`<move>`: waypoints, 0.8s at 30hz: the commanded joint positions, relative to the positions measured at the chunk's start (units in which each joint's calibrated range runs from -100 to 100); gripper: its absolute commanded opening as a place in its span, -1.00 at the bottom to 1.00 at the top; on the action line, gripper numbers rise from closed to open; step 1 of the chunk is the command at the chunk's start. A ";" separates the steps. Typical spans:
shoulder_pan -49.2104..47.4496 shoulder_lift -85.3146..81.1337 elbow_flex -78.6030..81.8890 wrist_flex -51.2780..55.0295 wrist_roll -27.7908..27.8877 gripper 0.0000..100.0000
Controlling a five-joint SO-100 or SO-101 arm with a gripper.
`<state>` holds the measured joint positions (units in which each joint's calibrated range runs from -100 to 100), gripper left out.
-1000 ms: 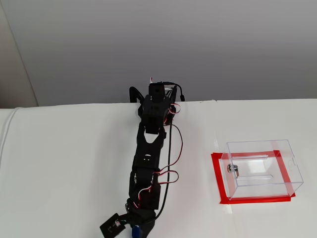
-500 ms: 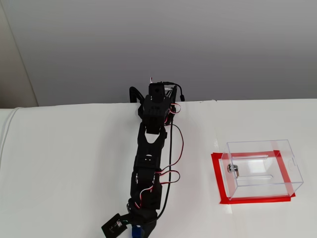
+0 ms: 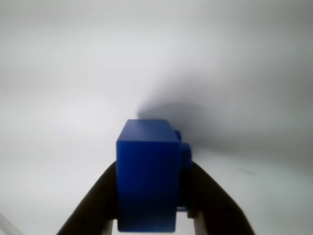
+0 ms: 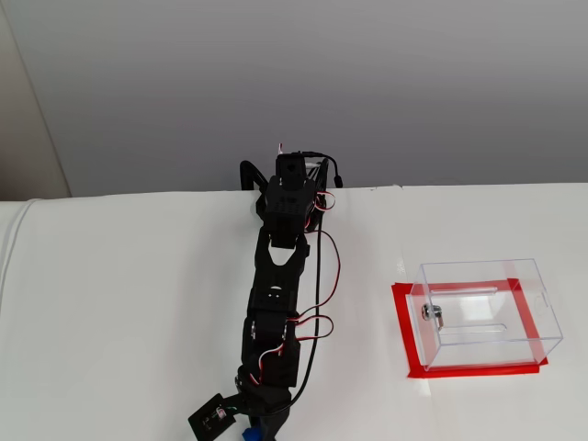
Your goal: Pick the blue lego brick and place it into the transparent box
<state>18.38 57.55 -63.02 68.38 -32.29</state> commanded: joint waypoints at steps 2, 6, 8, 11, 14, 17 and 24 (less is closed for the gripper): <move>0.88 -2.35 -2.89 0.11 -0.02 -0.90; 0.81 -3.37 -4.07 0.37 0.30 -0.90; 0.59 -5.74 -4.97 0.37 1.45 -0.90; 0.22 -9.90 -5.06 -0.41 4.16 -0.90; -0.37 -14.14 -4.70 -0.15 5.99 -0.90; -1.26 -18.05 -4.25 0.29 7.40 -0.90; -3.55 -27.04 -3.89 4.03 11.36 -0.90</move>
<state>15.49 38.10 -64.43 70.61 -22.67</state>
